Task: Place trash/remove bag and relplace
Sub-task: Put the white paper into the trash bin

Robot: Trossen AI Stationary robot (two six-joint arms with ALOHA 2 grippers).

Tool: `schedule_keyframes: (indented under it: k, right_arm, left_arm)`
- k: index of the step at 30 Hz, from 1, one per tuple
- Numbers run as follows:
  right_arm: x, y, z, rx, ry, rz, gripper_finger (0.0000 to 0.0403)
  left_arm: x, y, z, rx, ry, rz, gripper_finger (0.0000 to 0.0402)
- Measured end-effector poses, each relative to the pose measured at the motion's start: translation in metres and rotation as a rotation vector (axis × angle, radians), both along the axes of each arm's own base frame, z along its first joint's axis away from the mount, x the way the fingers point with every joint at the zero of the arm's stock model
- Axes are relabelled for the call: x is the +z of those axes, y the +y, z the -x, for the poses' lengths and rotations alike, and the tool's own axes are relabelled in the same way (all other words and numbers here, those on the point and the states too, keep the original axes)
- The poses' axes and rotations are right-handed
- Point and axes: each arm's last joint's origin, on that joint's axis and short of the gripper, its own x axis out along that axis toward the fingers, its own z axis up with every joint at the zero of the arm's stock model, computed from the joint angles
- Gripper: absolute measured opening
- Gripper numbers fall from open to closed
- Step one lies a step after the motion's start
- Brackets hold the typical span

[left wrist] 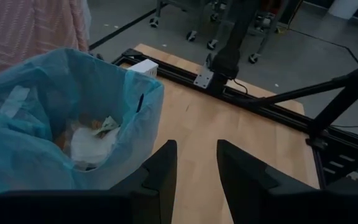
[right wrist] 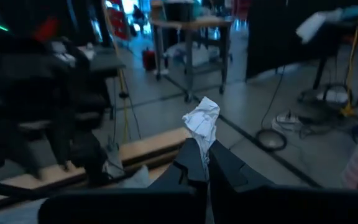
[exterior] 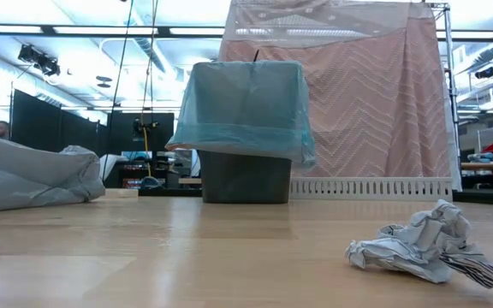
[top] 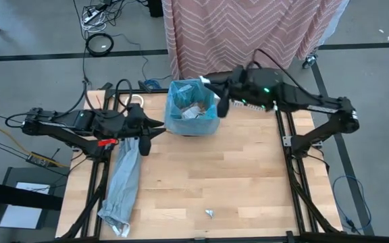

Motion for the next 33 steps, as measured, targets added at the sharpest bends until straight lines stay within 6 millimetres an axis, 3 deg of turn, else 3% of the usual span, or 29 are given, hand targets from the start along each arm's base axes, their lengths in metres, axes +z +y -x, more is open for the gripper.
schedule_keyframes:
  k: [7,14,20,25,33]
  right_arm:
    - [-0.031,-0.038,-0.029,0.073,0.080,-0.109,0.0003]
    - [-0.064,-0.050,-0.054,0.126,0.192,-0.164,0.0006]
    - [-0.082,-0.055,-0.060,0.119,0.300,-0.179,0.0015]
    - [-0.092,-0.060,-0.056,0.162,0.411,-0.152,0.0058]
    - [-0.086,-0.061,-0.054,0.191,0.370,-0.146,0.0175]
  left_arm:
    - [0.000,0.000,0.000,0.000,0.002,-0.002,0.0121]
    - [-0.001,0.000,0.000,0.001,0.010,-0.004,0.0121]
    - [-0.001,0.000,0.000,0.001,0.011,-0.005,0.0121]
    - [-0.002,0.000,0.001,0.001,0.021,-0.007,0.0121]
    - [-0.002,0.000,0.001,0.001,0.025,-0.008,0.0121]
